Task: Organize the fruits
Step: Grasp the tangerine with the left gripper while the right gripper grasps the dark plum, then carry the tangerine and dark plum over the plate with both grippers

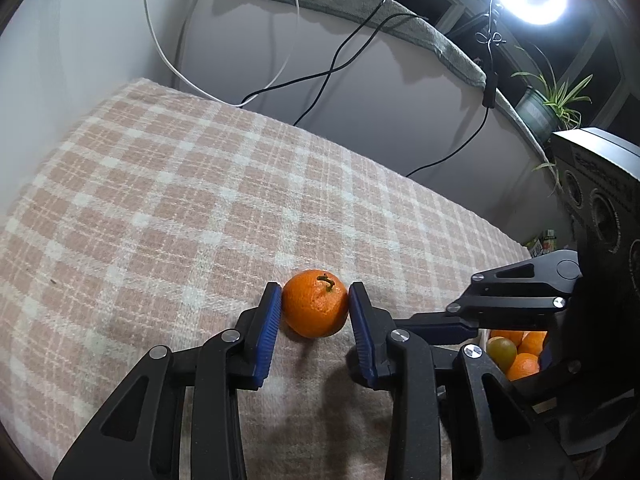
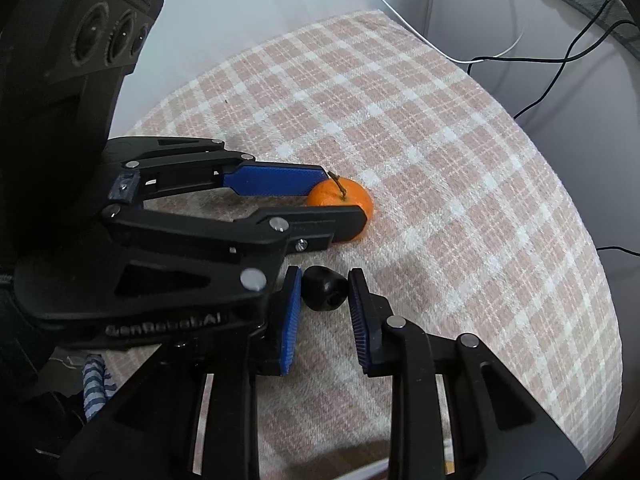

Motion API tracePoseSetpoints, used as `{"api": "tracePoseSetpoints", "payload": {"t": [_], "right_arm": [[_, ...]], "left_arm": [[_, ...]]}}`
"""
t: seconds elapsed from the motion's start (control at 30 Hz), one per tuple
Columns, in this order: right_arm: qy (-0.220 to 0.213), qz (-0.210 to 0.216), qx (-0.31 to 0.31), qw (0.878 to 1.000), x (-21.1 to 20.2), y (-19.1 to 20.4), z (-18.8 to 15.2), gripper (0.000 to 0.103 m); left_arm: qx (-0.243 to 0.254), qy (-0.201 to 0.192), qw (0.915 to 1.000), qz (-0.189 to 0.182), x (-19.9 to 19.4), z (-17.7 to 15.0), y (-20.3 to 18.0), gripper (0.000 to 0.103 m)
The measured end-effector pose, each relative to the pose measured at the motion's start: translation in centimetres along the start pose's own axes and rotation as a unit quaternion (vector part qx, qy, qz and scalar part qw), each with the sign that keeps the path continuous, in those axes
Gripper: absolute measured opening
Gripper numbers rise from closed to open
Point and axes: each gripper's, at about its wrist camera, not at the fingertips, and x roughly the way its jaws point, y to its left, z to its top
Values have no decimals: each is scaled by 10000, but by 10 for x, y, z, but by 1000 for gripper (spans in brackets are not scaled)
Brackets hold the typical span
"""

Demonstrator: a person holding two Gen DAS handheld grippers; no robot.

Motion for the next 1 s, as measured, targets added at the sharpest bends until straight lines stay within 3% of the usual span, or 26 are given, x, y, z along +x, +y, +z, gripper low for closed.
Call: {"api": "tracePoseSetpoints", "payload": {"t": [0.47, 1.0], "right_arm": [[-589, 188, 391, 9973, -62, -20, -42, 24], [-1229, 79, 1067, 9866, -127, -58, -107, 24]], "left_arm": [[1, -193, 9997, -166, -23, -6, -22, 33], [459, -159, 9969, -623, -26, -17, -92, 33]]}}
